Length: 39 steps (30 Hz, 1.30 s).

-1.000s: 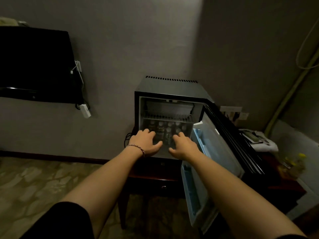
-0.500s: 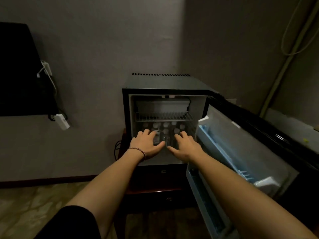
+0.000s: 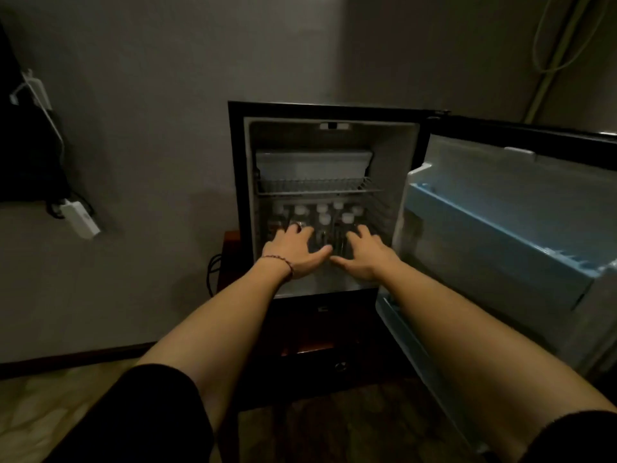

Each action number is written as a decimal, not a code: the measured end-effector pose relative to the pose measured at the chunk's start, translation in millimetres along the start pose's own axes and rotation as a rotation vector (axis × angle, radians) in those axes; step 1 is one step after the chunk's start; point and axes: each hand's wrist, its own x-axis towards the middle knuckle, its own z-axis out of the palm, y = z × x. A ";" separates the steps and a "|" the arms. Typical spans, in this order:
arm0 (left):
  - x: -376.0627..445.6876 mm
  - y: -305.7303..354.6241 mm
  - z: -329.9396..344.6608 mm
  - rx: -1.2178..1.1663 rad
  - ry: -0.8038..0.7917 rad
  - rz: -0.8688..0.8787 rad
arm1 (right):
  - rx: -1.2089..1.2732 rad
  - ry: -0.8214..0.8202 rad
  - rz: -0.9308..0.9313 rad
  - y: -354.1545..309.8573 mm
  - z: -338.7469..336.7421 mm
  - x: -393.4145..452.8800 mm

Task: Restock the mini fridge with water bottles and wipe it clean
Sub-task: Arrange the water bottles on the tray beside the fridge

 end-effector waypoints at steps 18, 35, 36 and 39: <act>57.5 -11.5 56.2 -0.073 0.069 0.051 | -0.060 0.005 0.030 18.8 42.0 50.5; 106.2 -5.5 37.9 -0.040 -0.055 0.221 | 0.057 -0.097 -0.034 29.4 29.3 102.9; 109.0 -4.6 38.5 -0.038 -0.062 0.235 | 0.051 -0.098 -0.033 30.1 30.7 104.9; 116.9 -4.0 43.2 -0.075 -0.074 0.225 | 0.094 -0.068 -0.041 33.4 33.3 111.4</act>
